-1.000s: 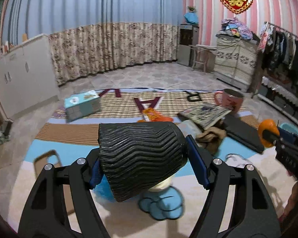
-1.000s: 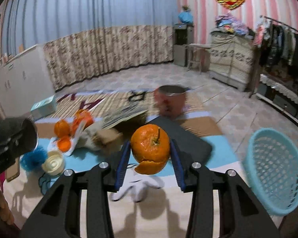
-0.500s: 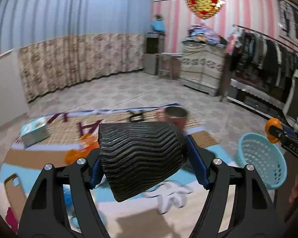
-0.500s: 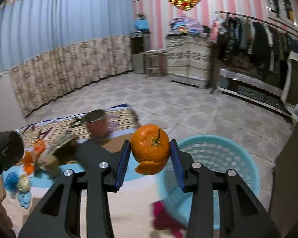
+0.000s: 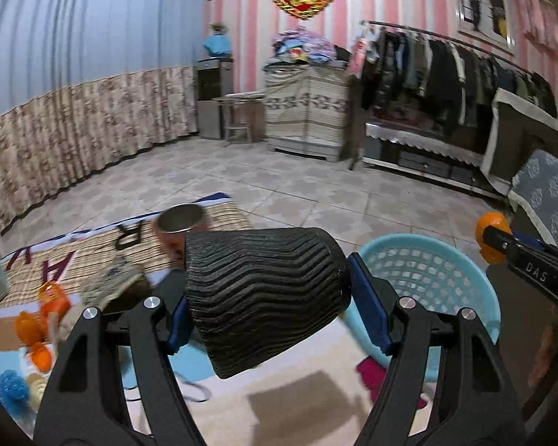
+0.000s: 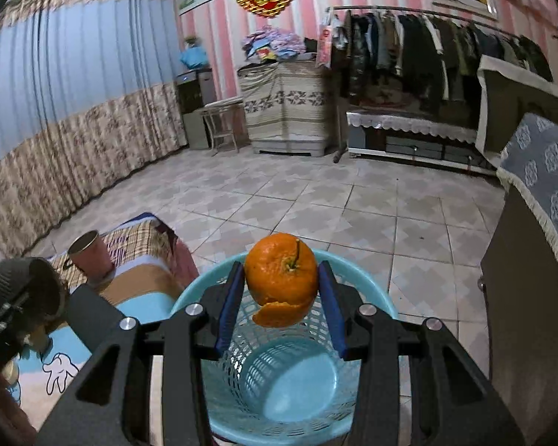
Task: Collect trash
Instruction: 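Carry the black cylinder and orange over the blue basket with both tools, then open the left tool to drop the cylinder while the right tool releases the orange, then return to the mat and grasp the blue plastic bag with the left tool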
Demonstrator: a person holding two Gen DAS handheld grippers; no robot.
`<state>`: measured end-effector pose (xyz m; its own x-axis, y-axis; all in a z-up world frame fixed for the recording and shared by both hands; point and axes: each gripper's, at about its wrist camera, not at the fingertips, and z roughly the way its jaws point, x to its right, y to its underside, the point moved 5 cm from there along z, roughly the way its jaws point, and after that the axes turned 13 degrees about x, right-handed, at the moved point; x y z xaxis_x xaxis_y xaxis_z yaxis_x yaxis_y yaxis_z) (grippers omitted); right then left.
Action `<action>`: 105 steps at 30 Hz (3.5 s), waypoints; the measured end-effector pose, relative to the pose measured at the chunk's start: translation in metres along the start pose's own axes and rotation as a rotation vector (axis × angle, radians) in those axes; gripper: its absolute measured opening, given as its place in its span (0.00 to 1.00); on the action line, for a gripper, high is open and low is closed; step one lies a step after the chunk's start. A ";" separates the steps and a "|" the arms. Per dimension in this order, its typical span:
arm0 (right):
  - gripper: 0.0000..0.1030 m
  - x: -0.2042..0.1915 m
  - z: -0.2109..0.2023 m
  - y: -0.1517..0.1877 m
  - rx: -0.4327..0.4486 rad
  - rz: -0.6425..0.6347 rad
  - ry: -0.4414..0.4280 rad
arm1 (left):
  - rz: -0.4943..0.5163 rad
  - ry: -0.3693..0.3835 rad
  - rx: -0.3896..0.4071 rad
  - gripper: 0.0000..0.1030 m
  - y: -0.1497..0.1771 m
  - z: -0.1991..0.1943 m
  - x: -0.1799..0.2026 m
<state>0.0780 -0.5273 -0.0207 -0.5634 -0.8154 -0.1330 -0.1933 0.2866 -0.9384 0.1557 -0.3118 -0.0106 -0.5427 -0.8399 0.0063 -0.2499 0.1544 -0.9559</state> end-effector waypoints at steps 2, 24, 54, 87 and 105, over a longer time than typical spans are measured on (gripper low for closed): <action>0.40 0.002 0.004 0.002 0.001 -0.003 0.004 | 0.007 0.023 -0.010 0.69 0.002 0.009 0.014; 0.40 0.060 0.032 0.028 -0.052 0.115 0.073 | 0.042 0.182 -0.146 0.69 0.043 0.082 0.103; 0.40 0.020 0.054 0.063 -0.138 0.003 0.033 | 0.031 -0.005 -0.085 0.90 0.028 0.054 0.031; 0.79 -0.014 0.045 0.063 -0.109 -0.032 0.009 | -0.007 -0.120 -0.059 0.94 0.030 0.003 -0.036; 0.90 -0.099 -0.006 0.042 -0.053 -0.054 -0.145 | -0.061 -0.304 -0.045 0.95 0.035 -0.086 -0.139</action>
<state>0.1212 -0.4316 -0.0451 -0.4302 -0.8932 -0.1305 -0.2650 0.2632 -0.9276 0.1538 -0.1448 -0.0193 -0.2628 -0.9644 -0.0309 -0.3140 0.1158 -0.9424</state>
